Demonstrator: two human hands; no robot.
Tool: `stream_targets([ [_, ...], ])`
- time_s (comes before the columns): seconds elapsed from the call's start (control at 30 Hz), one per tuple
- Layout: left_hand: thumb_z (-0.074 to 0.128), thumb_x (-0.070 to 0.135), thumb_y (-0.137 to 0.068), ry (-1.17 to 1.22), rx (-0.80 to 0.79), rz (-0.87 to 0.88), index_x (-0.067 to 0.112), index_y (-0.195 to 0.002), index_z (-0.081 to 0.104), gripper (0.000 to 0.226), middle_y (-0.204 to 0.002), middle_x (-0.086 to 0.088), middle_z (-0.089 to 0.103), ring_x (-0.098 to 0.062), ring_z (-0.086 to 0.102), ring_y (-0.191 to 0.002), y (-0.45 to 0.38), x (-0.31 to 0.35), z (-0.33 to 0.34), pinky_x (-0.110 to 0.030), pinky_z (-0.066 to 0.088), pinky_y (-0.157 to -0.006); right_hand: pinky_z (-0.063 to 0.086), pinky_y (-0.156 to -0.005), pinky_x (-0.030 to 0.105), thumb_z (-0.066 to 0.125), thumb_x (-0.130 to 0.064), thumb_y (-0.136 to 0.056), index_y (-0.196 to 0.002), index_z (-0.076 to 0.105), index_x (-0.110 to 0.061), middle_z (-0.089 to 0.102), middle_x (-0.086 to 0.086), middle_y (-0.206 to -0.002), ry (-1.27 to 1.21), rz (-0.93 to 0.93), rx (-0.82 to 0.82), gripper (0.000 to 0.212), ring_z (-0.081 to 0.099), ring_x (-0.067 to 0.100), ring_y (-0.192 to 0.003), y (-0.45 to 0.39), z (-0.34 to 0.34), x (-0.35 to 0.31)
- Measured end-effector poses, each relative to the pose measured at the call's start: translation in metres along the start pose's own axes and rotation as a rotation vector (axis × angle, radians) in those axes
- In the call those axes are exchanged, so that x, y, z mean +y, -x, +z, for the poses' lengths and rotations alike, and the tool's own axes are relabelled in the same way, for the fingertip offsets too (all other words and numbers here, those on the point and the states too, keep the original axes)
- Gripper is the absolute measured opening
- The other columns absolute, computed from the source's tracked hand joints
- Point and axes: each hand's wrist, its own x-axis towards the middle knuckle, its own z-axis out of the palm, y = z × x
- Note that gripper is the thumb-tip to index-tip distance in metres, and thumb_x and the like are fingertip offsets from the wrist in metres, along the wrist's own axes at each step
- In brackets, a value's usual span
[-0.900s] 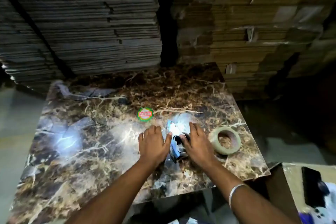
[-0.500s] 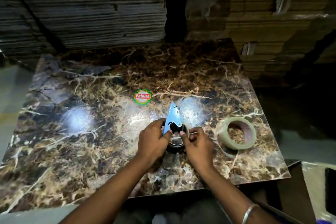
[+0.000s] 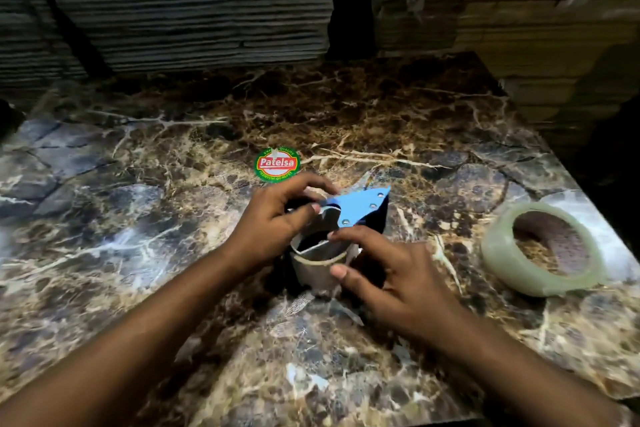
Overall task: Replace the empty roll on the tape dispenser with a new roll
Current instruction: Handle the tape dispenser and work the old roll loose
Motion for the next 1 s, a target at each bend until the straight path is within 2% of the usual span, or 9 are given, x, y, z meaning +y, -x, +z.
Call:
stream_targets([
  [0.17,0.053,0.001,-0.077,0.102,0.004,0.097,0.021,-0.076,0.074,0.03,-0.082,0.003,0.075,-0.009,0.068,-0.082,0.006,-0.015,0.006,-0.021,0.05,-0.078,0.052,-0.055,0.024,0.071,-0.042,-0.077,-0.125,0.06,-0.023,0.071,-0.008,-0.08,0.341,-0.239,-0.059,0.052,0.063,0.005,-0.065,0.003,0.005,0.016],
  [0.4,0.063,0.019,-0.08,0.138,-0.027,0.288,0.012,-0.096,0.075,0.021,-0.107,-0.018,0.074,-0.028,0.067,-0.102,0.034,-0.025,0.002,-0.043,0.049,-0.096,0.051,-0.06,0.032,0.071,-0.05,-0.075,-0.124,0.062,-0.029,0.051,0.009,-0.098,0.724,-0.429,0.141,0.054,0.055,0.027,-0.079,0.006,0.006,0.033],
  [0.5,0.067,0.025,-0.071,0.05,-0.131,0.353,0.015,-0.095,0.077,0.028,-0.112,0.008,0.073,-0.013,0.061,-0.115,0.049,-0.017,-0.011,-0.031,0.043,-0.101,0.046,-0.092,0.048,0.064,-0.06,-0.074,-0.125,0.054,-0.036,0.046,0.018,-0.139,0.826,-0.445,0.161,0.057,0.046,0.038,-0.118,0.002,0.005,0.033],
  [0.57,0.069,0.028,-0.068,-0.038,-0.192,0.345,0.028,-0.093,0.077,0.027,-0.114,0.027,0.068,0.006,0.058,-0.112,0.057,-0.014,-0.018,-0.016,0.044,-0.093,0.04,-0.1,0.055,0.057,-0.063,-0.076,-0.126,0.047,-0.038,0.042,0.009,-0.15,0.831,-0.408,0.066,0.057,0.042,0.035,-0.132,-0.002,0.003,0.032],
  [0.6,0.072,0.029,-0.066,-0.056,-0.193,0.319,0.031,-0.091,0.076,0.025,-0.117,0.026,0.067,0.004,0.06,-0.109,0.061,-0.016,-0.02,-0.018,0.047,-0.09,0.037,-0.102,0.056,0.051,-0.066,-0.077,-0.127,0.046,-0.038,0.043,0.003,-0.151,0.833,-0.385,0.027,0.057,0.042,0.029,-0.135,-0.003,0.002,0.03],
  [0.7,0.078,0.031,-0.065,-0.101,-0.172,0.292,0.016,-0.1,0.069,0.039,-0.124,-0.006,0.065,-0.01,0.064,-0.101,0.058,-0.026,-0.026,-0.034,0.055,-0.086,0.026,-0.105,0.053,0.042,-0.072,-0.079,-0.126,0.051,-0.034,0.045,-0.005,-0.149,0.789,-0.335,-0.004,0.062,0.041,0.018,-0.137,-0.007,-0.002,0.026],
  [0.8,0.078,0.033,-0.067,-0.079,-0.178,0.275,0.019,-0.109,0.064,0.046,-0.118,-0.005,0.063,-0.01,0.063,-0.099,0.053,-0.03,-0.029,-0.033,0.055,-0.082,0.027,-0.104,0.046,0.037,-0.072,-0.079,-0.128,0.054,-0.027,0.055,-0.007,-0.137,0.74,-0.28,-0.01,0.069,0.049,0.014,-0.127,-0.021,-0.004,0.021],
  [0.9,0.074,0.038,-0.073,-0.005,-0.138,0.24,0.018,-0.116,0.057,0.051,-0.122,-0.017,0.061,-0.021,0.06,-0.105,0.046,-0.037,-0.03,-0.049,0.051,-0.09,0.04,-0.083,0.037,0.043,-0.064,-0.082,-0.108,0.06,-0.021,0.064,-0.009,-0.096,0.566,-0.285,0.021,0.053,0.058,0.01,-0.09,-0.041,-0.002,0.013],
  [1.0,0.07,0.04,-0.077,0.156,-0.081,0.198,0.006,-0.117,0.053,0.056,-0.119,-0.033,0.056,-0.03,0.056,-0.101,0.038,-0.044,-0.032,-0.048,0.046,-0.085,0.035,-0.062,0.028,0.048,-0.05,-0.089,-0.084,0.051,-0.022,0.051,-0.01,-0.072,0.302,-0.216,0.012,0.029,0.045,0.004,-0.066,-0.062,0.007,0.015],
])
